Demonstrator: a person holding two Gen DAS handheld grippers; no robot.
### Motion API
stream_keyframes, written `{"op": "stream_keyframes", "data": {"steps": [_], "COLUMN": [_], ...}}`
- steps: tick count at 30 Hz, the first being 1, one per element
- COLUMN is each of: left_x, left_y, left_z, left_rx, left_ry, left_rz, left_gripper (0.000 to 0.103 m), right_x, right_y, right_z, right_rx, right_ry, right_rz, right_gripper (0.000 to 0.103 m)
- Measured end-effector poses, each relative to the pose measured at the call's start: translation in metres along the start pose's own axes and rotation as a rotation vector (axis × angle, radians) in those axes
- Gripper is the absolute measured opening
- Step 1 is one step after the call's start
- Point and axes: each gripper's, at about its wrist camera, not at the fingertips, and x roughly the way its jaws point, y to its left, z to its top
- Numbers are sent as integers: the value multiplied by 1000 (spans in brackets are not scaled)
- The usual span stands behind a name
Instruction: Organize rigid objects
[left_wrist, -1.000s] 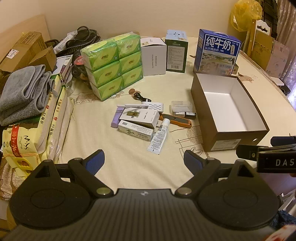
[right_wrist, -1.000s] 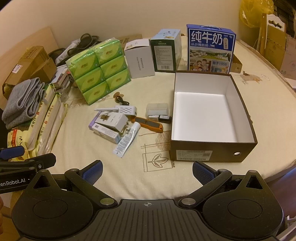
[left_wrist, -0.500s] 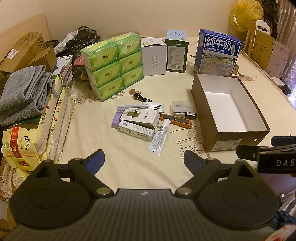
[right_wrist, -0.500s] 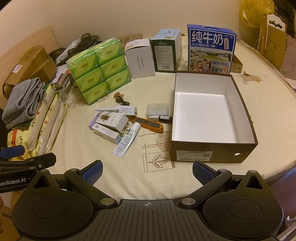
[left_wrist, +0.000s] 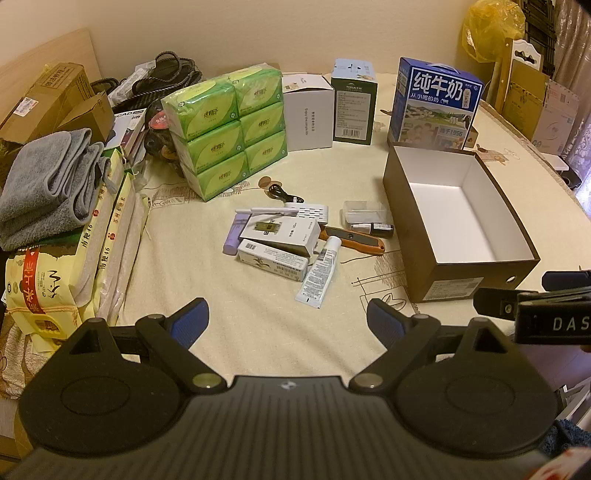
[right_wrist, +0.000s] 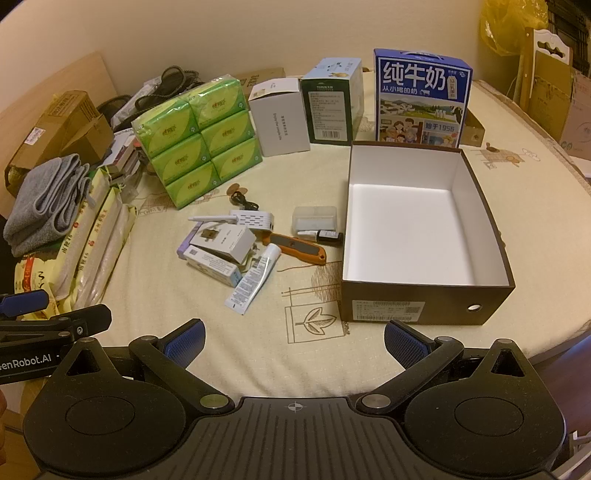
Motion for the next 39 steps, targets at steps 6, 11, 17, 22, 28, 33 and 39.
{"op": "stream_keyframes", "data": {"steps": [6, 11, 17, 22, 28, 33, 39], "left_x": [0, 0, 0, 0, 0, 1, 1], "left_y": [0, 0, 0, 0, 0, 2, 1], "left_z": [0, 0, 0, 0, 0, -1, -1], "left_rx": [0, 0, 0, 0, 0, 0, 0], "left_ry": [0, 1, 1, 2, 2, 3, 3], "left_rz": [1, 0, 1, 1, 2, 2, 2], "left_gripper": [91, 91, 91, 91, 91, 91, 91], "right_x": [2, 2, 3, 3, 3, 3, 5], "right_y": [-2, -2, -2, -3, -3, -2, -3], "right_z": [2, 1, 0, 0, -1, -1, 0], "right_rx": [-1, 0, -1, 0, -1, 0, 1], "right_ry": [1, 1, 1, 2, 2, 4, 4], "right_rz": [0, 1, 0, 1, 1, 1, 1], "right_gripper": [101, 101, 101, 101, 101, 101, 101]}}
